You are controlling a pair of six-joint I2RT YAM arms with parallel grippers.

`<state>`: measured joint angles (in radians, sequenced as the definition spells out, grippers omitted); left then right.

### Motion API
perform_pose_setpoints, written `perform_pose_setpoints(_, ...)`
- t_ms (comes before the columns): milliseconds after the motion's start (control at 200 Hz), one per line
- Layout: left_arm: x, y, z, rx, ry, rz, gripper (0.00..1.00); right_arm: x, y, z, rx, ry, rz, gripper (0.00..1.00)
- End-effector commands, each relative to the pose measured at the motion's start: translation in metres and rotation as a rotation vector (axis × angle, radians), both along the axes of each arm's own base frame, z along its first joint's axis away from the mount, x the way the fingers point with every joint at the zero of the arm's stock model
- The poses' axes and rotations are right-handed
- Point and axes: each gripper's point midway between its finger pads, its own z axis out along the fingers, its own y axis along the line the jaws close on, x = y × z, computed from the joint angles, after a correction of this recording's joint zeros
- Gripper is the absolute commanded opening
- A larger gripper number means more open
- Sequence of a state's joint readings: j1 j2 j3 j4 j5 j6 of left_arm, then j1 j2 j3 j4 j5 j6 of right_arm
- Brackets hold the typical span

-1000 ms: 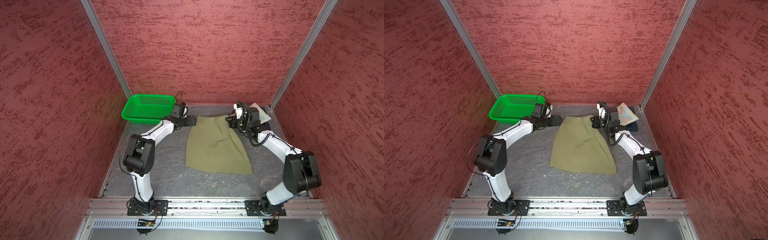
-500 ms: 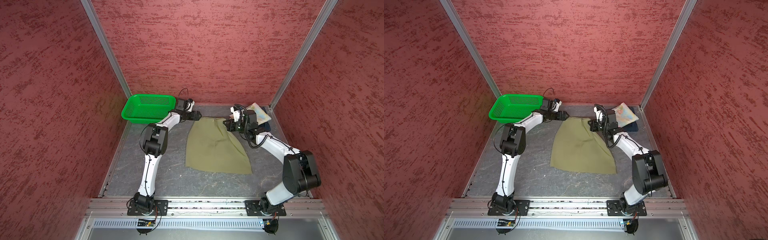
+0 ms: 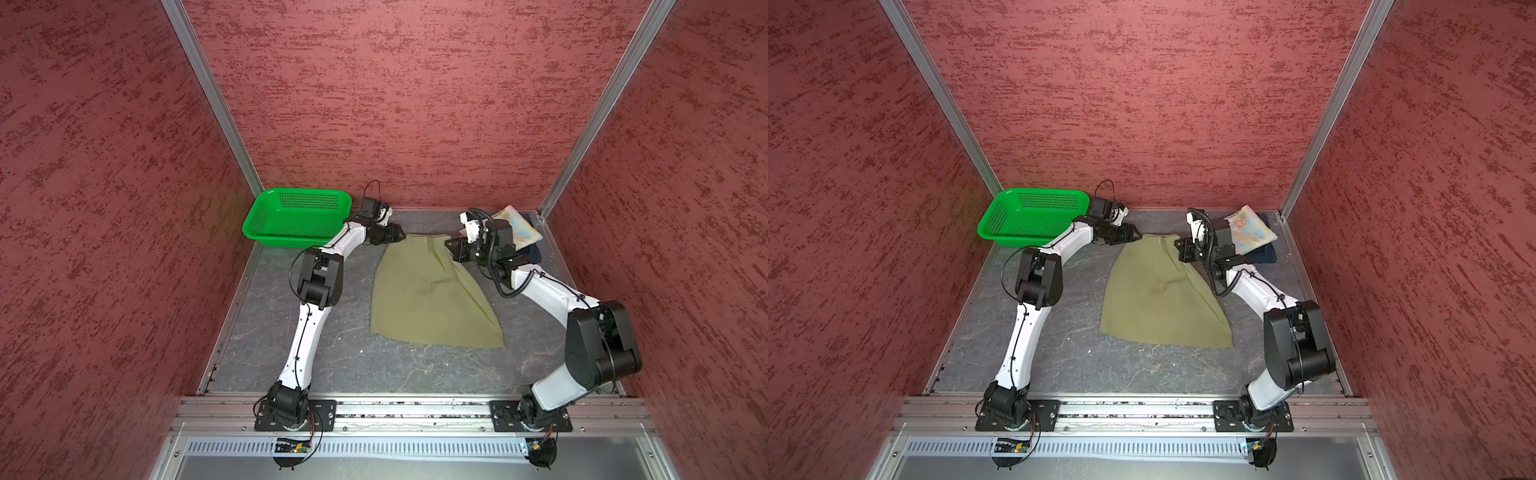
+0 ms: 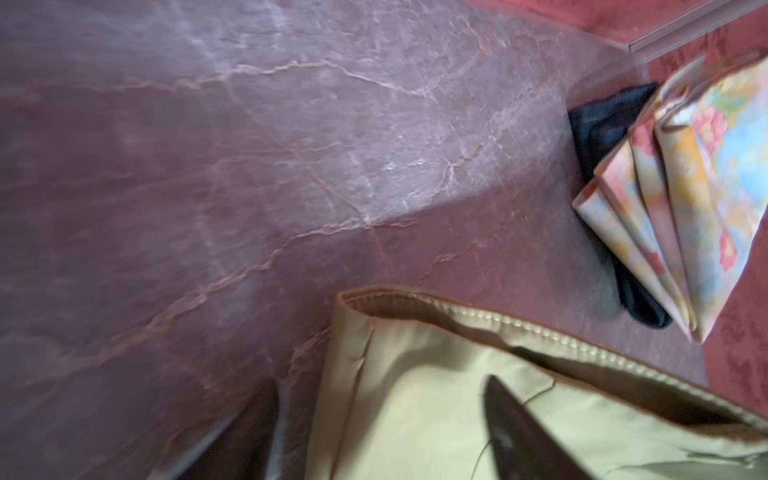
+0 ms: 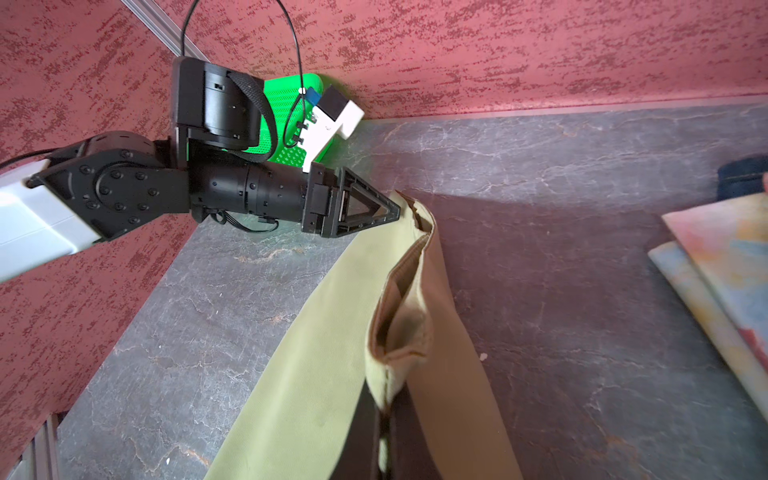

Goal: Fold and stack the skirts

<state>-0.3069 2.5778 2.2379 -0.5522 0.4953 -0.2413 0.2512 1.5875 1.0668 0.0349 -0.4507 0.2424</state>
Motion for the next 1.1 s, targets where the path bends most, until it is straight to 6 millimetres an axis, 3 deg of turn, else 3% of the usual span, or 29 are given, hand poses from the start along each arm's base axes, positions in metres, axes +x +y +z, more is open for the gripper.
perform_pose_setpoints(0, 0.001, -0.017, 0.001, -0.103, 0.051, 0.002, 0.03, 0.003, 0.003, 0.035, 0.023, -0.101, 0.008, 0.00)
perform_pose_setpoints(130, 0.012, -0.016, 0.044, -0.188, -0.005, 0.030, 0.00, 0.004, 0.000, 0.040, 0.014, -0.112, -0.010, 0.00)
perform_pose_setpoints(331, -0.003, 0.015, 0.147, -0.192, -0.180, 0.068, 0.00, 0.003, -0.013, 0.068, -0.026, -0.181, -0.070, 0.00)
perform_pose_setpoints(391, -0.021, 0.026, 0.181, -0.186, -0.242, 0.079, 0.00, 0.001, -0.017, 0.076, -0.044, -0.199, -0.088, 0.00)
perform_pose_setpoints(421, -0.032, 0.032, 0.198, -0.181, -0.282, 0.084, 0.00, -0.006, -0.021, 0.092, -0.041, -0.234, -0.097, 0.00)
perform_pose_setpoints(491, -0.060, 0.047, 0.229, -0.157, -0.357, 0.108, 0.00, -0.015, -0.028, 0.107, -0.055, -0.269, -0.117, 0.00)
perform_pose_setpoints(626, -0.131, 0.069, 0.282, -0.149, -0.478, 0.143, 0.00, -0.041, -0.041, 0.137, -0.077, -0.337, -0.142, 0.00)
perform_pose_setpoints(786, -0.222, 0.081, 0.320, -0.081, -0.610, 0.152, 0.00, -0.083, -0.055, 0.170, -0.080, -0.423, -0.161, 0.00)
perform_pose_setpoints(892, -0.268, 0.084, 0.336, -0.050, -0.656, 0.136, 0.00, -0.108, -0.062, 0.191, -0.064, -0.459, -0.167, 0.00)
perform_pose_setpoints(997, -0.294, 0.090, 0.355, -0.035, -0.701, 0.143, 0.00, -0.119, -0.066, 0.207, -0.034, -0.461, -0.187, 0.00)
perform_pose_setpoints(1097, -0.296, 0.095, 0.372, -0.040, -0.729, 0.166, 0.00, -0.107, -0.066, 0.207, -0.022, -0.374, -0.212, 0.00)
